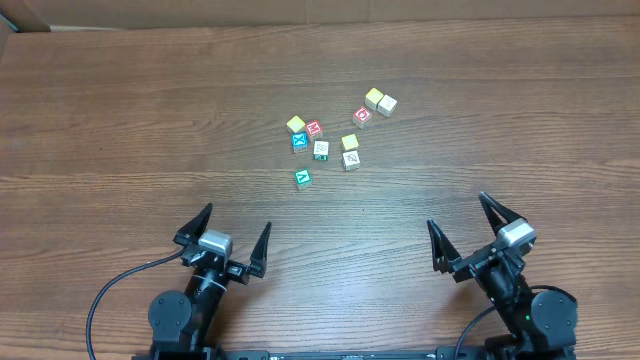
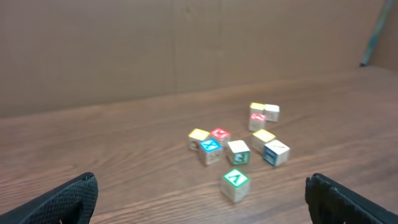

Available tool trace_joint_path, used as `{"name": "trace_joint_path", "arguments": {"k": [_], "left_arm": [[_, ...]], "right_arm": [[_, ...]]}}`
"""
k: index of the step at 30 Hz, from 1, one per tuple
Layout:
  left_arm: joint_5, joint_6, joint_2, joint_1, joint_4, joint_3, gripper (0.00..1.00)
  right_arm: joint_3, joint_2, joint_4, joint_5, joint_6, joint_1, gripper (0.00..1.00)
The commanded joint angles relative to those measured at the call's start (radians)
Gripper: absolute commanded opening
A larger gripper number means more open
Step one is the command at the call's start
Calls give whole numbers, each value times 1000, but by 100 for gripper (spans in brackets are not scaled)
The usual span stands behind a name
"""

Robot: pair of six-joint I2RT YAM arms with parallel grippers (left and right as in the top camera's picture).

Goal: Flip 3 blocks
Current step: 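Move both grippers forward toward the block cluster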

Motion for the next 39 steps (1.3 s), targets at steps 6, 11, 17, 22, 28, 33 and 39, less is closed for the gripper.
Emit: {"name": "trace_joint_path", "arguments": {"k": [6, 11, 17, 22, 28, 33, 39], "left_arm": [[29, -42, 282, 10, -50, 278, 100], [42, -45, 650, 10, -323, 647, 100], [59, -44, 1114, 9, -925, 1202, 100], [16, -40, 1434, 9, -1338, 1536, 100], [13, -48, 1624, 10, -1387, 1589, 100], [14, -51, 1739, 9, -1348, 1589, 100], [48, -119, 1846, 9, -1331, 1589, 100]], "right_arm": [[320, 336, -48, -331, 98, -3, 100], [626, 696, -210, -607, 98, -3, 100], [998, 1090, -609, -777, 97, -3, 100], [1175, 1340, -966, -626, 85, -2, 100], [1191, 1485, -1086, -363, 59, 3, 100], [1191, 1500, -1054, -176, 59, 15, 100], [1191, 1500, -994, -91, 58, 13, 100]]}}
